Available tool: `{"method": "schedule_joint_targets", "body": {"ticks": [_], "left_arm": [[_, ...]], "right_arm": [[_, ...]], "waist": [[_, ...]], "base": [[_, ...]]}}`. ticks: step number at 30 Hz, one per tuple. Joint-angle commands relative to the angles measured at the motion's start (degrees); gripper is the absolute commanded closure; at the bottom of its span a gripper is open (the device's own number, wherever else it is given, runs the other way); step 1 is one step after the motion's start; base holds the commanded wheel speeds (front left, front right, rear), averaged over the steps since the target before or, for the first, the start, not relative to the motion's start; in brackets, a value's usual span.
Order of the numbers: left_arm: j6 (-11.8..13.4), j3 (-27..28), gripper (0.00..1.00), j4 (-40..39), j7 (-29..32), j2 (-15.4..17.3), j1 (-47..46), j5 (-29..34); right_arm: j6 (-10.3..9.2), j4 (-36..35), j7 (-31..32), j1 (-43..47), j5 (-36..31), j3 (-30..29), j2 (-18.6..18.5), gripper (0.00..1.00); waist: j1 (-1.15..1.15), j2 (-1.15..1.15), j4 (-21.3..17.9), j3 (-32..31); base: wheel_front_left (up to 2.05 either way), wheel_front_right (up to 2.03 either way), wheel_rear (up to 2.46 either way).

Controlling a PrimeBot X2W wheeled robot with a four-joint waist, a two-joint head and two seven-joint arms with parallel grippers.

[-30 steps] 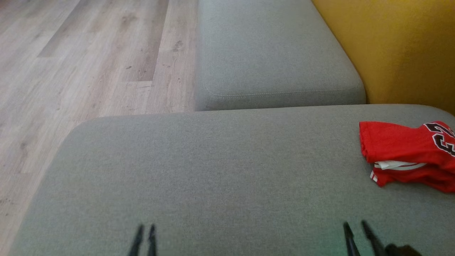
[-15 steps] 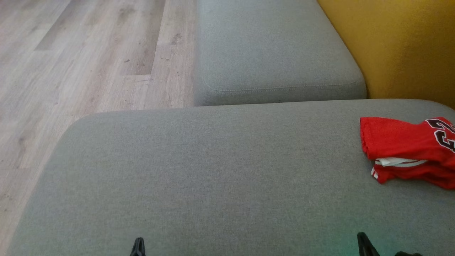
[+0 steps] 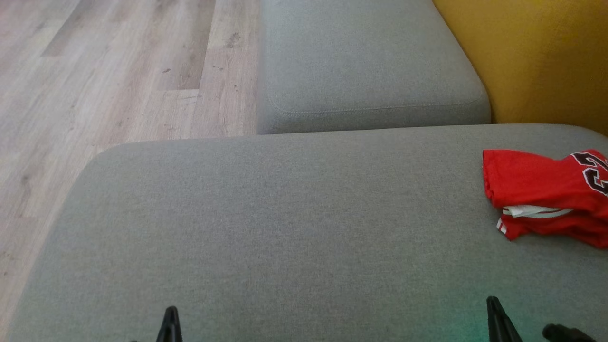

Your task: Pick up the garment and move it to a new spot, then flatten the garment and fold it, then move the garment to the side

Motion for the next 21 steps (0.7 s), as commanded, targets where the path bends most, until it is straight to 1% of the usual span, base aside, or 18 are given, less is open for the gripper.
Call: {"method": "schedule_joint_targets", "body": {"ticks": [1, 21], "left_arm": [[-0.55, 1.31, 1.0, -1.94, 0.21, -0.11, -3.34, -1.56], [-2.78, 4.44, 1.0, -2.19, 3.51, -0.16, -6.39, -15.24]], "right_arm": [[0.09, -2.15, 0.45, -3.6, 1.74, -0.31, -0.15, 1.0], [0.15, -3.03, 3.76, -6.85, 15.59, -1.76, -0.18, 1.0]], "waist": [[0.0, 0.0, -0.01, 0.15], [0.0, 0.0, -0.23, 2.32]], "base": [[0.0, 0.0, 0.0], [0.0, 0.0, 0.0]]}}
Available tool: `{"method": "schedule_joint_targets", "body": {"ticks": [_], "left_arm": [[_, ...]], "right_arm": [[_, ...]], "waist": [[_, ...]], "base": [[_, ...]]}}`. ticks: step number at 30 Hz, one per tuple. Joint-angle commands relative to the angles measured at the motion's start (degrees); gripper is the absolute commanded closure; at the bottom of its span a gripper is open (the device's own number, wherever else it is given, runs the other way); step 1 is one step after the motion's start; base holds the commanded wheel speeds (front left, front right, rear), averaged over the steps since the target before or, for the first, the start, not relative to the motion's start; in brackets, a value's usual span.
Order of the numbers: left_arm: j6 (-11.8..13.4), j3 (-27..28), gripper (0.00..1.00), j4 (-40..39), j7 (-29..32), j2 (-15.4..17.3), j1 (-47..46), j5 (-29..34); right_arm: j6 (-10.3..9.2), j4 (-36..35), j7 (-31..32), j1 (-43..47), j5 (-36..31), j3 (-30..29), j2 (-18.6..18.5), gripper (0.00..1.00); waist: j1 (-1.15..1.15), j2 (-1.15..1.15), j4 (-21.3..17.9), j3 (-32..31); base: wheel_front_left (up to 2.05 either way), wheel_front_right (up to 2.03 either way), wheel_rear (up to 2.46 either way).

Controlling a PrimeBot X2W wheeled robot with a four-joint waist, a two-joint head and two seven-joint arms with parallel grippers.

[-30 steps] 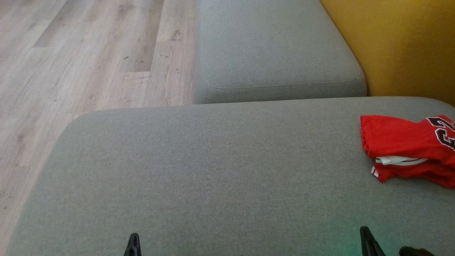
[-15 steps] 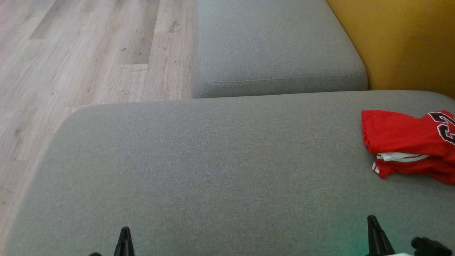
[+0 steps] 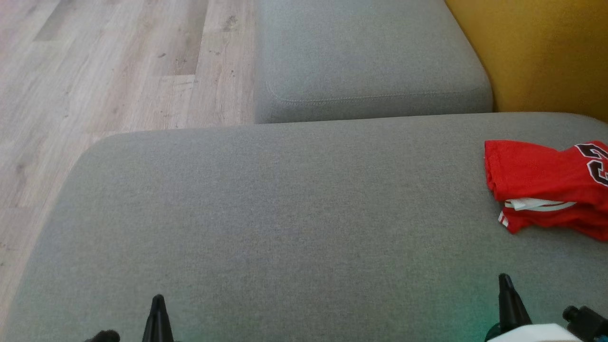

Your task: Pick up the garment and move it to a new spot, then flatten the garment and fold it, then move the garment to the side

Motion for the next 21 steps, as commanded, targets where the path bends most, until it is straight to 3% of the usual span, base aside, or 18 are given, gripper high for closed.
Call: {"method": "schedule_joint_targets", "body": {"ticks": [1, 21], "left_arm": [[-0.5, 1.72, 1.0, -2.07, 0.3, -0.11, -3.53, -1.63], [-2.74, 4.86, 1.0, -2.3, 3.61, -0.17, -6.58, -15.34]], "right_arm": [[0.16, -2.1, 0.38, -3.35, 1.79, -0.06, -0.2, 1.0], [0.22, -2.97, 3.71, -6.61, 15.66, -1.53, -0.23, 1.0]], "waist": [[0.0, 0.0, -0.02, 0.15], [0.0, 0.0, -0.24, 2.33]], "base": [[0.0, 0.0, 0.0], [0.0, 0.0, 0.0]]}}
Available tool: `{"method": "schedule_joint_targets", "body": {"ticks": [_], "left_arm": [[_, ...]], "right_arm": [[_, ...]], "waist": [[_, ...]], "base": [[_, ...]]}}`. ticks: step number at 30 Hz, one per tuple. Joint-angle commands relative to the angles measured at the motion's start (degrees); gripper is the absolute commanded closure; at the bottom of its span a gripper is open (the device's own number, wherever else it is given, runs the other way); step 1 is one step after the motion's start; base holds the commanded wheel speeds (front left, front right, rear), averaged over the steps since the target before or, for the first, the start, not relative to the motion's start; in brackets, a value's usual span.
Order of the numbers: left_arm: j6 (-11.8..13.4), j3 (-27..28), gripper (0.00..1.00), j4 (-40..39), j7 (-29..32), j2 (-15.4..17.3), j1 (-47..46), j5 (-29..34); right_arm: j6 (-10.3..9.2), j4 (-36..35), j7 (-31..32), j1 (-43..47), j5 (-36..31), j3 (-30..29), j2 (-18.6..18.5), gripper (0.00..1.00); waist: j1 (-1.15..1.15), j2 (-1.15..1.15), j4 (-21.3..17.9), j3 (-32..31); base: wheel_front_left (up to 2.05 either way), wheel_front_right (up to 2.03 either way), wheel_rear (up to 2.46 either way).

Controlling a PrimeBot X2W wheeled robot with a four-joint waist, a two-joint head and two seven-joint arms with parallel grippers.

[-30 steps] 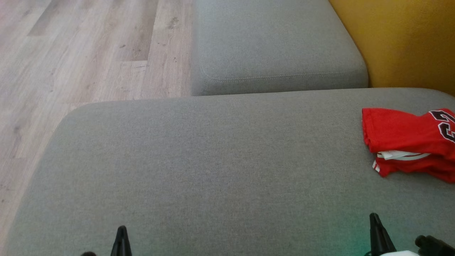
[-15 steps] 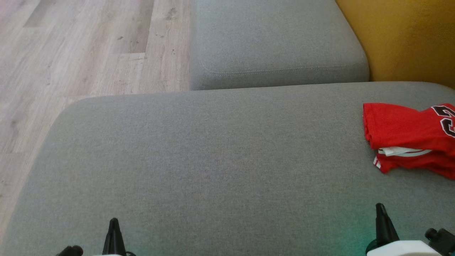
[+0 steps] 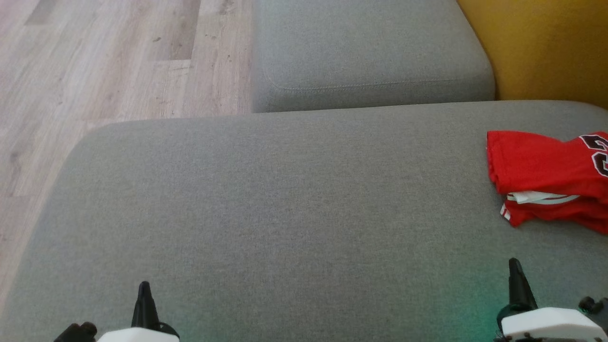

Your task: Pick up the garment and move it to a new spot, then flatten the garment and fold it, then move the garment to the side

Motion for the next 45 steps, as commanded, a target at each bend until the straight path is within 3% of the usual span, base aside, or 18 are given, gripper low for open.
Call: {"method": "schedule_joint_targets", "body": {"ticks": [1, 45], "left_arm": [[-0.76, 1.65, 1.0, -1.92, 0.46, -0.03, -3.68, -1.67], [-5.57, 8.38, 1.0, -2.43, 7.56, -0.16, -10.23, -31.09]], "right_arm": [[0.22, -2.12, 0.4, -3.63, 1.85, 0.23, -0.25, 1.0], [0.36, -4.0, 7.52, -10.63, 31.64, -2.9, -0.31, 1.0]], "waist": [[0.0, 0.0, -0.02, 0.16], [0.0, 0.0, -0.49, 4.83]], "base": [[0.0, 0.0, 0.0], [0.0, 0.0, 0.0]]}}
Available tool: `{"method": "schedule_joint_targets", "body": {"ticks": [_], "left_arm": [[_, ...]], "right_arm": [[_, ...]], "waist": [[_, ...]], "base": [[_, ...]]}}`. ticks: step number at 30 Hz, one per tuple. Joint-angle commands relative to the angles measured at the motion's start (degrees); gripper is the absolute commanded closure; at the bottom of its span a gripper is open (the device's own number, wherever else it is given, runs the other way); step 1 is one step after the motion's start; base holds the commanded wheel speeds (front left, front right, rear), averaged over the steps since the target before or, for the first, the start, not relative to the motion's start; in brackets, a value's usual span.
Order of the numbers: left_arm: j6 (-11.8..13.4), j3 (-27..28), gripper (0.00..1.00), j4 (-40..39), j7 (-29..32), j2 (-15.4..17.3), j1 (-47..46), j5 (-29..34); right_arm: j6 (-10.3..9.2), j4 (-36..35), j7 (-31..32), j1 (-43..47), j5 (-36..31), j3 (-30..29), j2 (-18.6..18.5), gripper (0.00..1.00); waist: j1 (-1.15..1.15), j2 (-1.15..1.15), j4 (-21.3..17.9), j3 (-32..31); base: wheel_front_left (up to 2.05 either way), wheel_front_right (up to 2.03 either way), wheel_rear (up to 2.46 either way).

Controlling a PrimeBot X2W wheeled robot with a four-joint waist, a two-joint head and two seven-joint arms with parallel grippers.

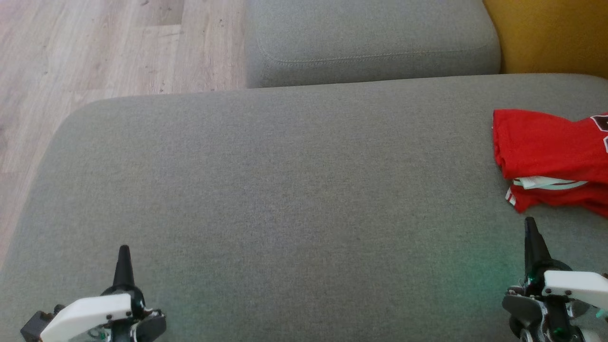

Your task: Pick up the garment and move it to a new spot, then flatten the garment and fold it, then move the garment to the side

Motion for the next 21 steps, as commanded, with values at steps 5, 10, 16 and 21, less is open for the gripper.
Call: {"method": "schedule_joint_targets", "body": {"ticks": [5, 10, 16, 21], "left_arm": [[-1.09, 3.08, 1.0, -2.05, 1.29, 0.13, -4.07, -4.05], [-1.65, 3.87, 1.0, -2.11, 2.12, 0.12, -4.83, -7.48], [-1.85, 4.14, 1.0, -2.13, 2.4, 0.11, -5.09, -8.66], [-1.85, 4.13, 1.0, -2.13, 2.4, 0.11, -5.09, -8.66]], "right_arm": [[0.38, -2.53, 1.25, -4.34, 4.27, 0.46, -0.32, 1.0], [0.39, -2.75, 2.08, -5.16, 7.74, 0.1, -0.33, 1.0], [0.4, -2.82, 2.36, -5.44, 8.94, -0.03, -0.33, 1.0], [0.4, -2.82, 2.36, -5.44, 8.94, -0.03, -0.33, 1.0]], "waist": [[0.0, 0.0, -0.06, 0.53], [0.0, 0.0, -0.11, 1.07], [0.0, 0.0, -0.13, 1.26], [0.0, 0.0, -0.13, 1.26]], "base": [[0.0, 0.0, 0.0], [0.0, 0.0, 0.0], [0.0, 0.0, 0.0], [0.0, 0.0, 0.0]]}}
